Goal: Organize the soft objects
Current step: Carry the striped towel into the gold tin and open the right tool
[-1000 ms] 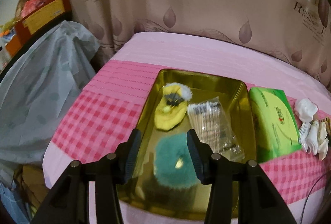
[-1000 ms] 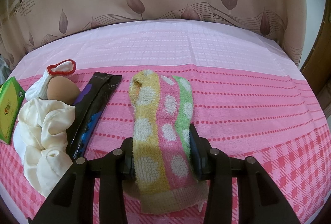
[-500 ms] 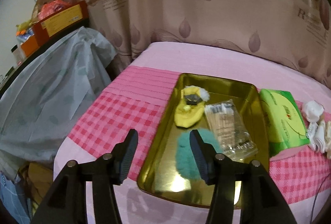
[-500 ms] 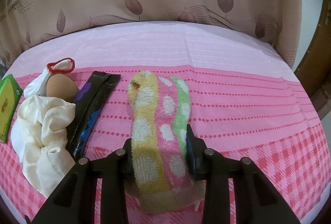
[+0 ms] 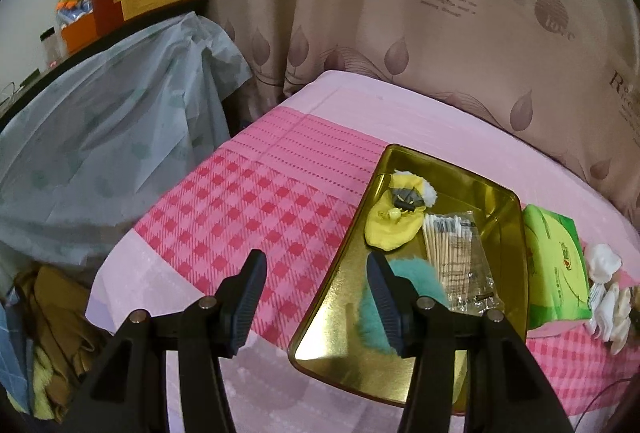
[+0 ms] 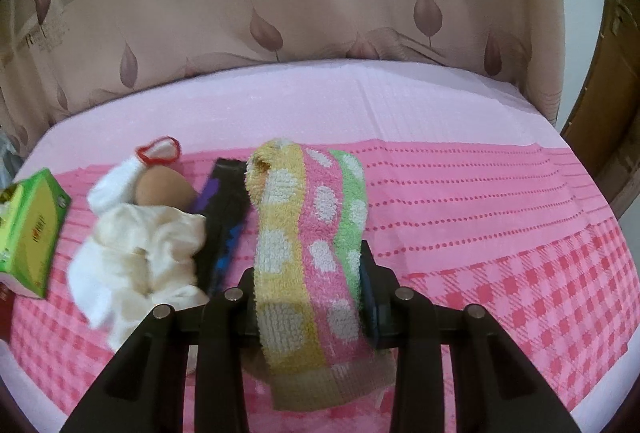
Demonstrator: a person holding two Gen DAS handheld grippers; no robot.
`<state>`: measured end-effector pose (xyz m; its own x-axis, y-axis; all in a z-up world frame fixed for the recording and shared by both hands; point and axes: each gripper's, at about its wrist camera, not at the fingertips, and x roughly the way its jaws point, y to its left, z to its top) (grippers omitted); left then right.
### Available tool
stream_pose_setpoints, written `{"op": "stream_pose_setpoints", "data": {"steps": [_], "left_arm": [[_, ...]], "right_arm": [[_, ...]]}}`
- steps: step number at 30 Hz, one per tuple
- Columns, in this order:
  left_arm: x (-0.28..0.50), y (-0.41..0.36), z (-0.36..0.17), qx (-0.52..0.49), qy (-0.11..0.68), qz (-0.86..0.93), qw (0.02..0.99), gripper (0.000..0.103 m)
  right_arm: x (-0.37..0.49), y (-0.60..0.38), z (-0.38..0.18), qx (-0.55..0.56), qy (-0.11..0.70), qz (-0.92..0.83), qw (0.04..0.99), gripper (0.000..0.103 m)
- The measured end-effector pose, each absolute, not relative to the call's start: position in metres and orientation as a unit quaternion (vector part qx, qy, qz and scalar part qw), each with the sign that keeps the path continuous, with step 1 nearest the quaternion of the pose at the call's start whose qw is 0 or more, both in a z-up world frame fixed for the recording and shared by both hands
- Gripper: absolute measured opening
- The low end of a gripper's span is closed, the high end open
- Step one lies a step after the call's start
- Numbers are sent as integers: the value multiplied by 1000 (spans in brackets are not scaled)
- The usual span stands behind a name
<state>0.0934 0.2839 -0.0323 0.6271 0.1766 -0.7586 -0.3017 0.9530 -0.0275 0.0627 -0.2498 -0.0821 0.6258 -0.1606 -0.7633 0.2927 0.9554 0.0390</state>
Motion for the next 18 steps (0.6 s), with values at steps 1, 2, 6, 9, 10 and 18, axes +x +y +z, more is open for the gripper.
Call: {"op": "stream_pose_setpoints", "data": {"steps": [1,2,6,9,10,18], "left_arm": [[93,285,-32,-77,410,134,899,53],[93,285,-32,-76,409,138,899,53],[92,284,-32,-73,407,140,900,53],[93,285,-31,-72,404,145,900,53],[92,285,-30,-72,402,147,901,53],[89,292,-27,-83,396,161,900,53]], "right_arm": [[62,-248,-80,82,412,-123,899,32],[61,-246,-76,83,409,-119,901,32],[55,-232,-60,81,395,-107,909,32],[52,-219,-48,81,386,-94,914,32],[52,-213,-44,78,383,-88,916,32],[61,-134,-19,52,371,2,927,32]]}}
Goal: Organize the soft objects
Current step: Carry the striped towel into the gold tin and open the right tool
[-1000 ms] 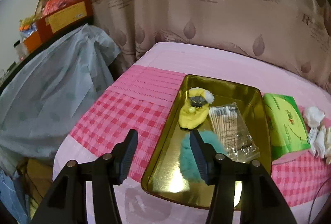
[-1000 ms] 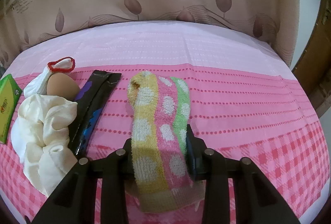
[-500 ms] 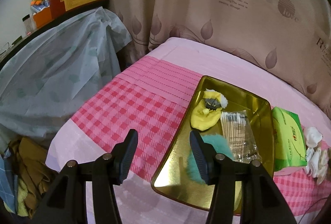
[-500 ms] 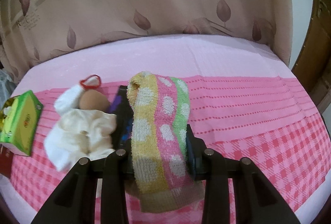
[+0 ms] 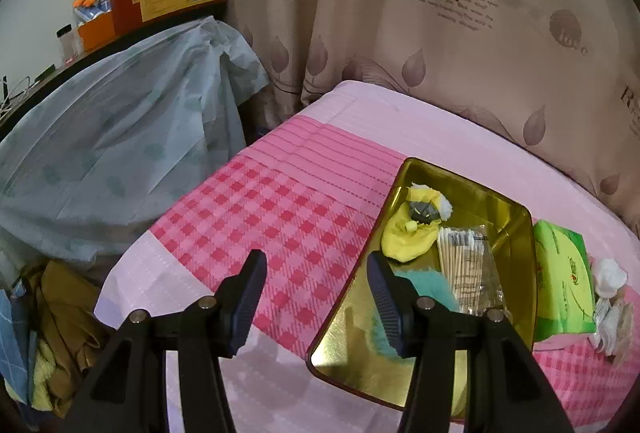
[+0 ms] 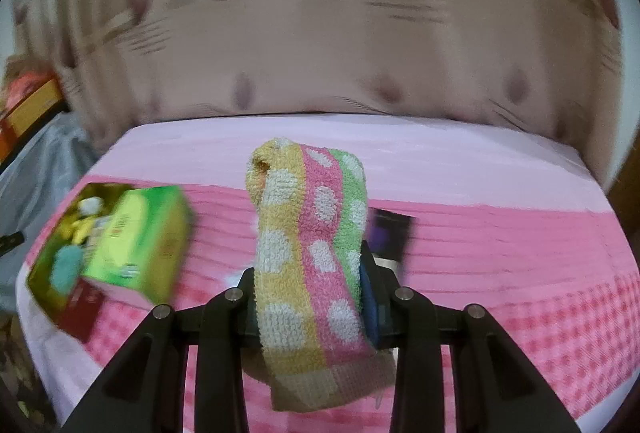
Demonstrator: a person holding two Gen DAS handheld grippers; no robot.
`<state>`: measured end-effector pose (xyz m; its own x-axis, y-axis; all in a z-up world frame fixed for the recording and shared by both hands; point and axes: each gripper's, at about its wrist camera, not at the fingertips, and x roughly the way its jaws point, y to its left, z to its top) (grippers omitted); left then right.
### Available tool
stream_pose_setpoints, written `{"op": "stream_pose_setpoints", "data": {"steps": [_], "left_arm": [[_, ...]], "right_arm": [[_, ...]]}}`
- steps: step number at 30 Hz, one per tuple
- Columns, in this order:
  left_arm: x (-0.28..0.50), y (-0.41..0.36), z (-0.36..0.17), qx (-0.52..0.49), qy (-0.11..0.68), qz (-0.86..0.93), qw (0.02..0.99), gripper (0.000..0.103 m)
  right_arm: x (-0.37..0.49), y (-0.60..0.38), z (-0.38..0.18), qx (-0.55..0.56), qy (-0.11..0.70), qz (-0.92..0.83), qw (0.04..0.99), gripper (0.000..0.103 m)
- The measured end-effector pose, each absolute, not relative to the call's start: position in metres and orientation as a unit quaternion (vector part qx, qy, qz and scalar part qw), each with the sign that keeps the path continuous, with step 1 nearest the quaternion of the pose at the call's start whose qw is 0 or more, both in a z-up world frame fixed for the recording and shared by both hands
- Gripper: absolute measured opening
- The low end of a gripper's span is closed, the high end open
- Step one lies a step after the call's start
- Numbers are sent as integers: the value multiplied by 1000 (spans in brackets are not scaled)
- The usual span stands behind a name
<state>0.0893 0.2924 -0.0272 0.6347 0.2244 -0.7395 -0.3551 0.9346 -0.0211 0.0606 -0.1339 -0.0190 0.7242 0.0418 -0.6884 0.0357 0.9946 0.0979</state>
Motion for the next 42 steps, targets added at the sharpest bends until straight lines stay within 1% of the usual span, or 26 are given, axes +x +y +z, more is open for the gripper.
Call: {"op": "stream_pose_setpoints", "data": {"steps": [6,17,27,32,35,37,38,39,40,42], "left_arm": [[89,300,-29,-99,400,169,895,53],[82,334,-30,-157,395,227,876,53],[79,347,-34,-187,397,238,866,53],[80,347,-34,-186,397,239,867,53],[80,347,-34,-187,396,239,867,53],[81,346,-34,-186,396,239,867,53],[81,345,-34,-185,396,239,867,53],[81,344,-34,-184,395,239,868,53],[82,344,-34,-183,395,238,868,53],[82,343,-33,-181,395,237,869,53]], "right_arm": [[70,-57,-24,39,385,85,918,32],[88,84,-24,-23,393,202,897,32],[112,157,-48,-49,419,232,876,33],[127,168,-60,-58,428,219,875,35],[134,167,-68,-57,436,209,874,39],[137,166,-72,-54,441,209,871,44],[137,165,-73,-51,442,211,870,44],[137,165,-74,-51,441,213,870,48],[136,164,-73,-51,439,215,871,57],[133,162,-69,-54,430,210,877,65]]}}
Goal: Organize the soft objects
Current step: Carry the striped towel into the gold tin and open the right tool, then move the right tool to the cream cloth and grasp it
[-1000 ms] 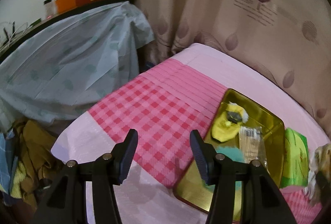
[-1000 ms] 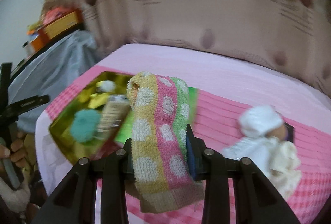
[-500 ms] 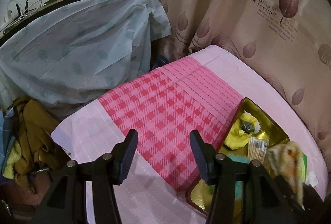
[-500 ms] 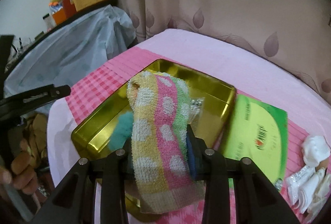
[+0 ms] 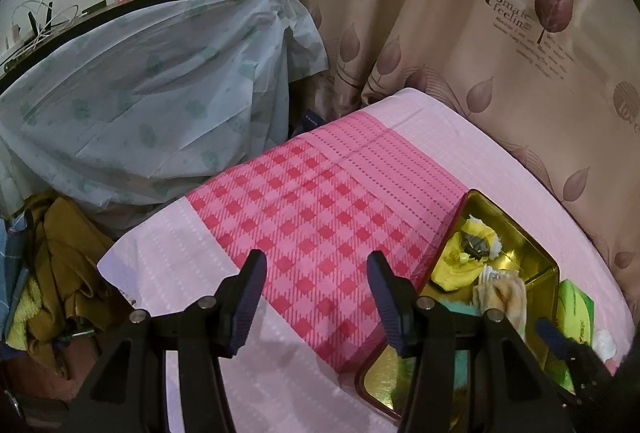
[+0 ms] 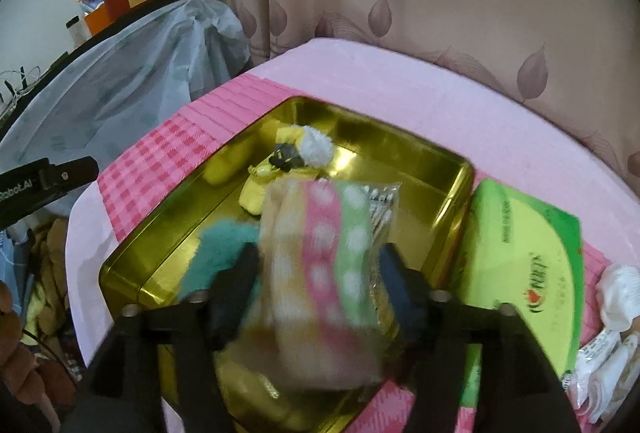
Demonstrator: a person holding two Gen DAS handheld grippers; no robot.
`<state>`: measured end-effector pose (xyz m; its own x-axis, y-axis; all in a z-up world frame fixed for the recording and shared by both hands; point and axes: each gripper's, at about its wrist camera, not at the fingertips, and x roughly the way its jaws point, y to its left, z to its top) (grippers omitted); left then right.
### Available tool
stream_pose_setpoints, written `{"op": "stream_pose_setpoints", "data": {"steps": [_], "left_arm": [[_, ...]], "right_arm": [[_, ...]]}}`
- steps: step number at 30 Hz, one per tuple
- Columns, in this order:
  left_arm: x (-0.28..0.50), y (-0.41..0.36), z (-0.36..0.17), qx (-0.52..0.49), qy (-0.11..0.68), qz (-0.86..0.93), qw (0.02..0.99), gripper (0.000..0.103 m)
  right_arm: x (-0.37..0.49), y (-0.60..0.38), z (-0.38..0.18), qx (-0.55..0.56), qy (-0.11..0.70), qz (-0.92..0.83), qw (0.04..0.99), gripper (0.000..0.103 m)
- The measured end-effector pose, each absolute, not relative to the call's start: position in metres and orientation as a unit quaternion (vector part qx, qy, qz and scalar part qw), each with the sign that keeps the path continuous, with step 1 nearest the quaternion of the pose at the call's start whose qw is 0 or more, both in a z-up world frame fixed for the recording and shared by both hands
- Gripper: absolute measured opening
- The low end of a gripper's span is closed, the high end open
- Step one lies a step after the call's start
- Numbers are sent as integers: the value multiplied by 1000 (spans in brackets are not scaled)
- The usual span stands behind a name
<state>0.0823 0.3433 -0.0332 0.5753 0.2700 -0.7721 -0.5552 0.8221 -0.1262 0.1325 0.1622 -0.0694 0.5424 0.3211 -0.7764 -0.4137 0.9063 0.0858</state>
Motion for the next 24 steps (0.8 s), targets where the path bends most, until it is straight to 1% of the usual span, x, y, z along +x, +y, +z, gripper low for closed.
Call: {"op": "stream_pose_setpoints", "data": {"steps": [3,6,10,17,24], "left_arm": [[83,342,-33,-176,394,237,870,53],[83,342,-33,-175,394,236,871,53],[83,342,-33,-176,395,235,871,53],[82,337,-31,-166,395,233,873,53],[81,332,-29,-155,392,230,877,53]], "right_arm": [[125,159,-57,-56,413,211,884,66],[115,150,-43,-53,397,212,892,69],[98,125,-31,-46,381,202,901,69],[76,46,-25,-30,374,138,917,69],[63,-59,-33,0,384,36,923,69]]}}
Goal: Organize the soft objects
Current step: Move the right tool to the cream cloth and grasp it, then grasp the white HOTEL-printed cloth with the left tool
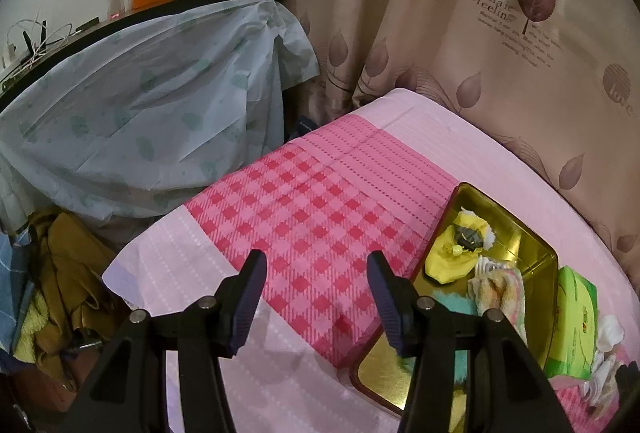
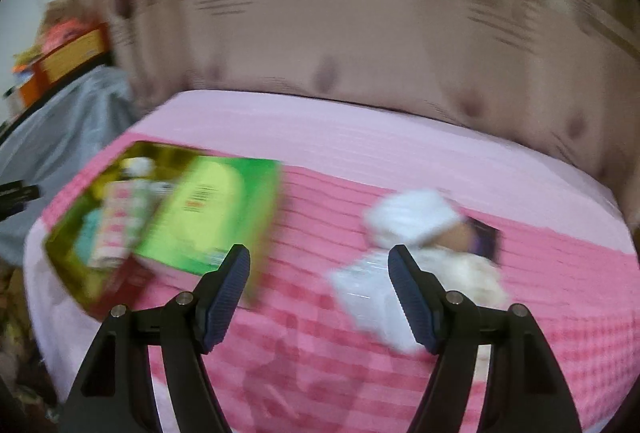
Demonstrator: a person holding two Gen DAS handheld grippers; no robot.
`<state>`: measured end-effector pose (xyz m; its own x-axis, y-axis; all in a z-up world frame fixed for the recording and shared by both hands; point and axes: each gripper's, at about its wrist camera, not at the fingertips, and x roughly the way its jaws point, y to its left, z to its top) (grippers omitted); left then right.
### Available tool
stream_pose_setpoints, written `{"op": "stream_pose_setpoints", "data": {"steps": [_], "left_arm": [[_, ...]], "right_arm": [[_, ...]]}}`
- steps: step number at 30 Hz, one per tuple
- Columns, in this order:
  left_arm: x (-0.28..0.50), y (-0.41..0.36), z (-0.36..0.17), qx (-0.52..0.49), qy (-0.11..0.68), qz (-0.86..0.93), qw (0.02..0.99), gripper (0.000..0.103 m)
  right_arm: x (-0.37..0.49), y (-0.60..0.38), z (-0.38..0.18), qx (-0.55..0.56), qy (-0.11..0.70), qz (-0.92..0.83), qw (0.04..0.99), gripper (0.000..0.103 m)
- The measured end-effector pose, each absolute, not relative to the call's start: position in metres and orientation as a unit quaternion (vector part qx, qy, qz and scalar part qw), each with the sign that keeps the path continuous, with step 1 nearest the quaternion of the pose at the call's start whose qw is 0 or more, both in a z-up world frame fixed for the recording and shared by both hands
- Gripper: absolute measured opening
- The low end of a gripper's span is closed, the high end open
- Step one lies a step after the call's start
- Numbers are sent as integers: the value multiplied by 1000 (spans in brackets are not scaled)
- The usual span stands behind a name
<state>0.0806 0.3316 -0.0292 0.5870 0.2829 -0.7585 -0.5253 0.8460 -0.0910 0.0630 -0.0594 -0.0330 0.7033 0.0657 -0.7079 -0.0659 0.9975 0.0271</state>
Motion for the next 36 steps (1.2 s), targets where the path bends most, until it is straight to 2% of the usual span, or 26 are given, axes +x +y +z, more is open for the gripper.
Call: {"op": "stream_pose_setpoints", "data": {"steps": [8,18,20,22,24,28,31,36], "left_arm": [[81,320,-27,-135,390,217,885,53],[85,282,-22,-67,379,156,910,53],[86,271,-20,-48,378,139,914,53],[86,259,-18,-29,373,121,919,53],[84,247,-16,-19,371,99,923,53],[79,216,-12,4,365,69,929,54],[79,186,-11,7,370,28,929,55],[82,130,-10,19,377,-41,925,55]], "right_arm": [[52,-139,-59,17,410,-39,911,69],[59,-162,-94,23,432,-40,901,69],[60,-165,-99,30,433,-37,900,65],[61,-166,-105,35,439,-28,898,50],[60,-168,-108,39,438,-23,898,45],[55,-172,-107,47,430,-14,902,25],[49,-178,-102,55,422,-13,905,20],[34,-194,-89,56,406,-29,912,19]]}}
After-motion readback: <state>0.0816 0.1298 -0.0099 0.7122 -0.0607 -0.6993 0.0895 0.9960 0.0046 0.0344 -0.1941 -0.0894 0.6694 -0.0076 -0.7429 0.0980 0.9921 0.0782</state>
